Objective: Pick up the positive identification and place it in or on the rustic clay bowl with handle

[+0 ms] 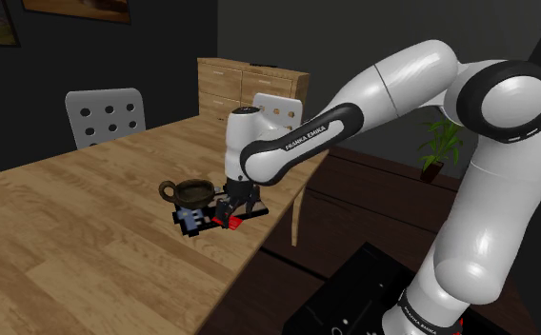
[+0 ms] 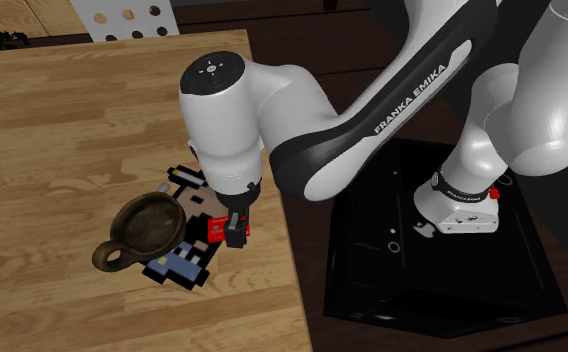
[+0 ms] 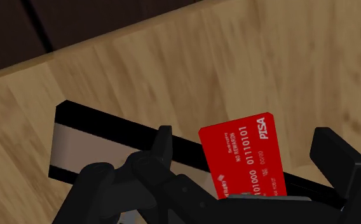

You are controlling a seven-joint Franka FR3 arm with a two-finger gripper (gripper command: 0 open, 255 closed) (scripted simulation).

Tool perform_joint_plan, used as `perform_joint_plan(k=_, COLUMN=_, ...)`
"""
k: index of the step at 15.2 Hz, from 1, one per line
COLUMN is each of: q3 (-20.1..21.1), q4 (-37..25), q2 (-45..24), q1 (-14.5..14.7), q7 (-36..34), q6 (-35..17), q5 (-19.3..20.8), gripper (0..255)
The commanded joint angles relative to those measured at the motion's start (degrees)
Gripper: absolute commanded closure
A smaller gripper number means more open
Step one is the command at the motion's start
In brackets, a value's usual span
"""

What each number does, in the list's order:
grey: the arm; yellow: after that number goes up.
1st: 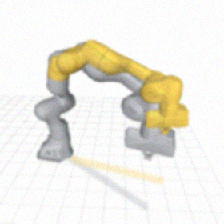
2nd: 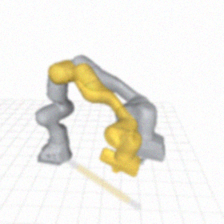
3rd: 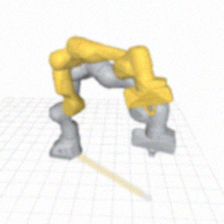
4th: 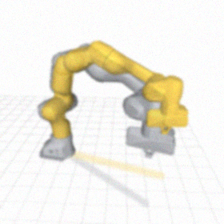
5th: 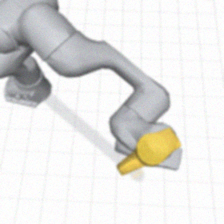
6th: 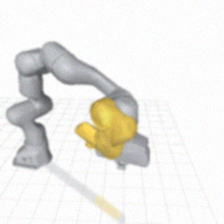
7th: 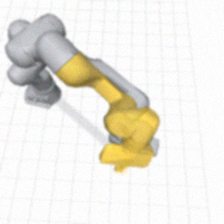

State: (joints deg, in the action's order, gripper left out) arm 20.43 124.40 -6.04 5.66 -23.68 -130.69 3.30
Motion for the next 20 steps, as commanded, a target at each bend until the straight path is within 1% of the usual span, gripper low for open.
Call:
perform_joint_plan(k=1, q3=0.0, q4=0.2, q2=-1.3, q1=0.2, q7=-0.6, q6=-1.4, q5=0.7, gripper=0)
perform_joint_plan(k=5, q3=-0.3, q4=1.2, q2=-3.6, q1=0.4, q7=-1.5, q6=-4.6, q5=2.0, gripper=0)
perform_joint_plan(k=13, q3=-0.3, q4=1.2, q2=-3.6, q1=0.4, q7=-1.5, q6=-4.6, q5=2.0, gripper=0)
perform_joint_plan(k=14, q3=-0.2, q4=1.3, q2=-3.8, q1=0.5, q7=-1.7, q6=-4.8, q5=2.1, gripper=255)
perform_joint_plan(k=20, q3=-0.3, q4=2.1, q2=-3.7, q1=0.4, q7=-1.8, q6=-5.5, q5=2.2, gripper=255)
